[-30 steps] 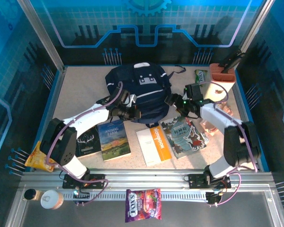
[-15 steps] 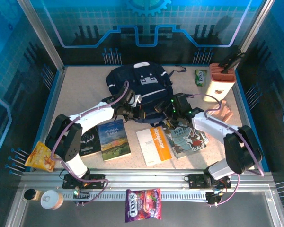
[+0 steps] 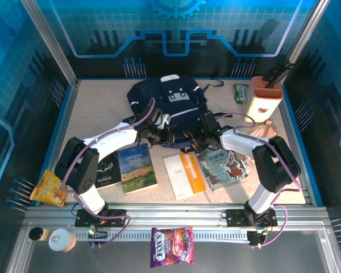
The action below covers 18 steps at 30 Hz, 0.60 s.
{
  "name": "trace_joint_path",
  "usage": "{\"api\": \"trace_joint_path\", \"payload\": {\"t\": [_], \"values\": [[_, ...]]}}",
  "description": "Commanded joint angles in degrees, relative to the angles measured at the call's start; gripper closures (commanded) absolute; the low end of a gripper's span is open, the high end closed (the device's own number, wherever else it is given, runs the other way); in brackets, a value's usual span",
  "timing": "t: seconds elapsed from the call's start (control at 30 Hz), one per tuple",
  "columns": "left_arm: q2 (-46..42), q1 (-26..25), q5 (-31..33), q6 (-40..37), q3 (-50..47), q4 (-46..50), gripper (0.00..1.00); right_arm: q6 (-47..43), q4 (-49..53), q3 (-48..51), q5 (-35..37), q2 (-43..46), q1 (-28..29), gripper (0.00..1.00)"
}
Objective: Pack the student bag
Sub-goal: Unzip the student bag at the top-center of the table.
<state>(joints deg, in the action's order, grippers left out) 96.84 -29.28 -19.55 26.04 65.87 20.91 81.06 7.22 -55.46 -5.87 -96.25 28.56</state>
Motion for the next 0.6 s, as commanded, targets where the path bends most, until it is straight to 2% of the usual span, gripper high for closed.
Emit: {"api": "trace_joint_path", "payload": {"t": [0.0, 0.07, 0.13, 0.37, 0.57], "values": [[-1.6, 0.8, -1.0, -2.8, 1.5, 2.3, 1.00, -3.2, -0.8, -1.6, 2.8, 0.0, -0.8, 0.58], [-2.2, 1.7, -0.9, -4.1, 1.2, 3.8, 1.00, -4.4, -1.2, -1.5, 3.3, 0.5, -1.5, 0.67], [-2.9, 2.6, 0.1, -6.3, 0.9, 5.7, 1.00, -5.8, -1.0, -1.5, 3.6, 1.1, -2.3, 0.71], [-6.2, 6.5, 5.9, -17.3, -1.1, 7.9, 1.00, -9.5, 0.9, -1.7, 5.5, 4.1, -5.0, 0.73], [-4.8, 9.6, 14.6, -18.8, -0.5, 6.3, 1.00, -11.1, 1.5, -1.6, 5.8, 5.9, -5.8, 0.73]]}}
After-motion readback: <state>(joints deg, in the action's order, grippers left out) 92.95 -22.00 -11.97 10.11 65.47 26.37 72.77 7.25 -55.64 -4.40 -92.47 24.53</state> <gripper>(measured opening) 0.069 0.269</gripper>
